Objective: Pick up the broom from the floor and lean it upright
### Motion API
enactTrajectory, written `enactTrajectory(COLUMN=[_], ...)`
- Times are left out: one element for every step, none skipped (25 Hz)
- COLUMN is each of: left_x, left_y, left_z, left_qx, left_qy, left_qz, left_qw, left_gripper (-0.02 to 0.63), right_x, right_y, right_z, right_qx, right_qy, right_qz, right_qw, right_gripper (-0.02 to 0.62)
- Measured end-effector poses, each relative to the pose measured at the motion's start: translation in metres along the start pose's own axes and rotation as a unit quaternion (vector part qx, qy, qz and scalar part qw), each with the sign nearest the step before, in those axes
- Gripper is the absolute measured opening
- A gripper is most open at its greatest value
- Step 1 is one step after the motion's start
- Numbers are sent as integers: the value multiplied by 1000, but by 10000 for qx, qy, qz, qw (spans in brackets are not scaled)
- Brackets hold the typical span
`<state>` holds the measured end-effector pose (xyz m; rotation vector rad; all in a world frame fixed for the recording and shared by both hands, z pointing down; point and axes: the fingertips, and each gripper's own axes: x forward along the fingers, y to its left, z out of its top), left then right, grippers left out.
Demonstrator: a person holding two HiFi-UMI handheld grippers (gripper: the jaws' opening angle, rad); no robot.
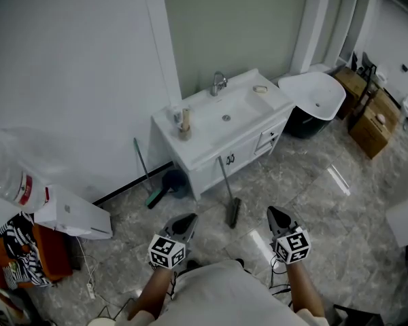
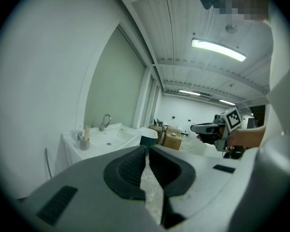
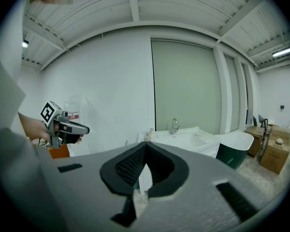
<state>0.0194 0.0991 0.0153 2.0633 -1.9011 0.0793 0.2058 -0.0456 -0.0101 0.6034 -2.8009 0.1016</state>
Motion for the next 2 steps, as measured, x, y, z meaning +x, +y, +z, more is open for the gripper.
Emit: enactTrajectory(left_x=[1,3], left_y=[0,1], left_z=[-1,-1], left_qx=[-10,-21], left_qy=[-6,-14], left_qz=[9,18], left_qw=[10000,10000], left_gripper=[21,21], right_x=[0,0], right_y=[-1,-3], right_z=[0,-1], right_qx=[-1,-2], right_qy=[-10,-20], right_qz=[-1,-2], right_qw=[10000,10000], right_gripper=[-2,-2])
